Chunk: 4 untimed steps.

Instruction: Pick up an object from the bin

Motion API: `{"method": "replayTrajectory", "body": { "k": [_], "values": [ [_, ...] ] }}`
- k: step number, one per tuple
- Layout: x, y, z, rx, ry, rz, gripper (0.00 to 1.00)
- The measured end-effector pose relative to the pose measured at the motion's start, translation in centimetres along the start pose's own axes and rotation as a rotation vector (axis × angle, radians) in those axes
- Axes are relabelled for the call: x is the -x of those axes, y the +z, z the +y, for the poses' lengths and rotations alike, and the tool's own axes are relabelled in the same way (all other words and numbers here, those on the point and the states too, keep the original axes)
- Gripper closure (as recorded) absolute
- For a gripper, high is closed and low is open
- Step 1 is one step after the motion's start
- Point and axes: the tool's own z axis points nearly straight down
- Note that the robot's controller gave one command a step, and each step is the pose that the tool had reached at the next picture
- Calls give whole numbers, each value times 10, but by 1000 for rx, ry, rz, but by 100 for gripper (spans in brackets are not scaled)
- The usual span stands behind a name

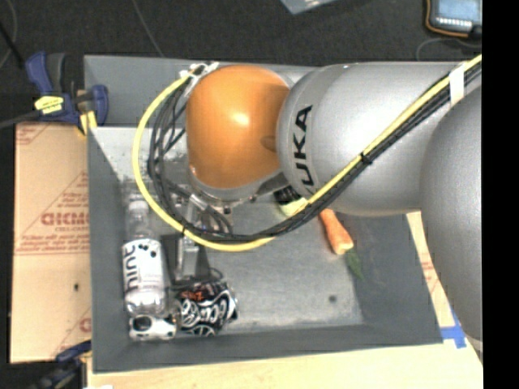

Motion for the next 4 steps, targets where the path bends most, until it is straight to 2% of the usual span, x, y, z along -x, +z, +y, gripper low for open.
{"method": "replayTrajectory", "body": {
  "k": [1, 2, 3, 4],
  "values": [
    [2, -5, -1, 2, 4, -8, 0],
    [-8, 56, -19, 3, -10, -10, 0],
    [-32, 138, -38, 4, 34, -9, 0],
    [-30, 158, -48, 0, -155, 3, 0]
  ]
}}
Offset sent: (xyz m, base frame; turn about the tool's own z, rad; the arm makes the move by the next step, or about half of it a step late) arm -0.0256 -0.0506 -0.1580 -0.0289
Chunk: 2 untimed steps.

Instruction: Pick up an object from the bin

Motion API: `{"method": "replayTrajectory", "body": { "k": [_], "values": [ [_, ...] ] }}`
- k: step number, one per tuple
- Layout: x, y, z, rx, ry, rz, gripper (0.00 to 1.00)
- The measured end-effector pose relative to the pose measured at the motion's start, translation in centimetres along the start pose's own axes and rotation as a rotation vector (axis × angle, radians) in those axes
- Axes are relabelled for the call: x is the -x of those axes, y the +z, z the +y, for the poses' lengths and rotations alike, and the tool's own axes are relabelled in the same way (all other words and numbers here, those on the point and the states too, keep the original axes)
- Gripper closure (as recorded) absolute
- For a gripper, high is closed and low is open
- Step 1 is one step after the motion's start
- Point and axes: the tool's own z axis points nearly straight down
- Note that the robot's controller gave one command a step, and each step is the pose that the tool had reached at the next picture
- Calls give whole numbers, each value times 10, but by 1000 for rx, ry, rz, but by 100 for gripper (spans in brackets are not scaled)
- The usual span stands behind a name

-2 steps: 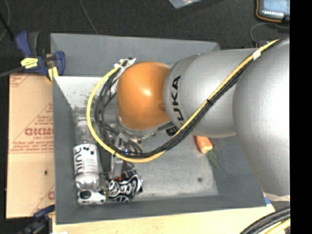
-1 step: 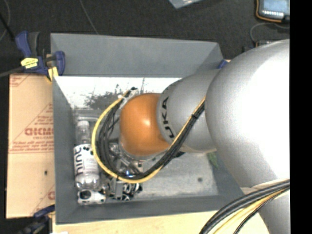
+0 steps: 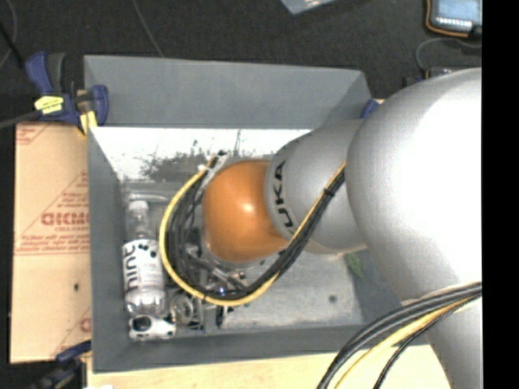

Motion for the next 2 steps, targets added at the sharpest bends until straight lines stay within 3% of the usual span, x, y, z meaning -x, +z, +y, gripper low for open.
{"method": "replayTrajectory", "body": {
  "k": [1, 2],
  "values": [
    [7, 3, -10, 0, -160, -14, 0],
    [5, -4, -3, -1, 3, -14, 100]
  ]
}}
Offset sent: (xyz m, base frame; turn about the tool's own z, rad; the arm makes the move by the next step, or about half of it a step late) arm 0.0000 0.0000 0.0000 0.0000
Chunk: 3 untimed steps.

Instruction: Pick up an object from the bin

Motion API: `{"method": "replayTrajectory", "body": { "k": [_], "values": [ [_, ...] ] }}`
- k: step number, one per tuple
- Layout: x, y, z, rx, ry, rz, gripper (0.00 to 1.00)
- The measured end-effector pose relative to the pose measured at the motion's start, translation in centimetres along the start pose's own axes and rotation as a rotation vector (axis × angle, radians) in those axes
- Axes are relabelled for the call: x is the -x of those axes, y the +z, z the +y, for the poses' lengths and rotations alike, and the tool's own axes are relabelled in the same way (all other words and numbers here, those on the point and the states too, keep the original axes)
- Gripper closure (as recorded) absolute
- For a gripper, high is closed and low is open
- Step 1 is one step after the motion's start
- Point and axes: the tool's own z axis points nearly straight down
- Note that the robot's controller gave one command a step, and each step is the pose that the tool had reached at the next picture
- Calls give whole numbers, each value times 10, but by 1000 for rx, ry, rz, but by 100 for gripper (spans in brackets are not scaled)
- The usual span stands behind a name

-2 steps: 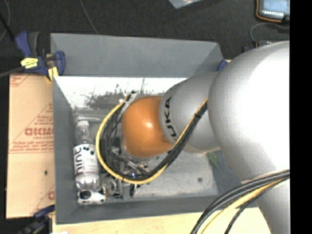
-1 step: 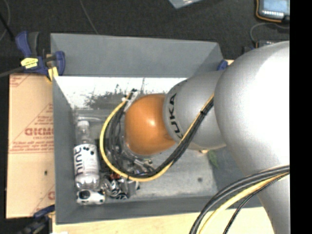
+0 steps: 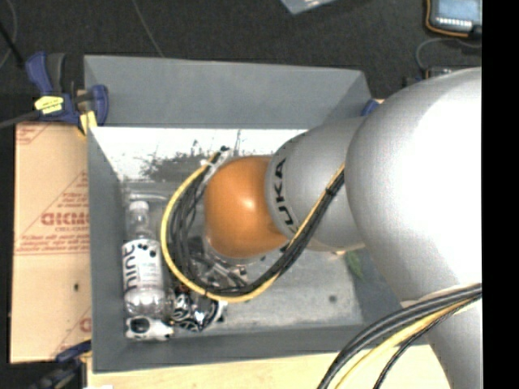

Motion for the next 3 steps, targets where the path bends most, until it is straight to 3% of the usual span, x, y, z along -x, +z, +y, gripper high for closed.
{"method": "replayTrajectory", "body": {
  "k": [3],
  "values": [
    [0, -10, -1, 0, 3, 0, 100]
  ]
}}
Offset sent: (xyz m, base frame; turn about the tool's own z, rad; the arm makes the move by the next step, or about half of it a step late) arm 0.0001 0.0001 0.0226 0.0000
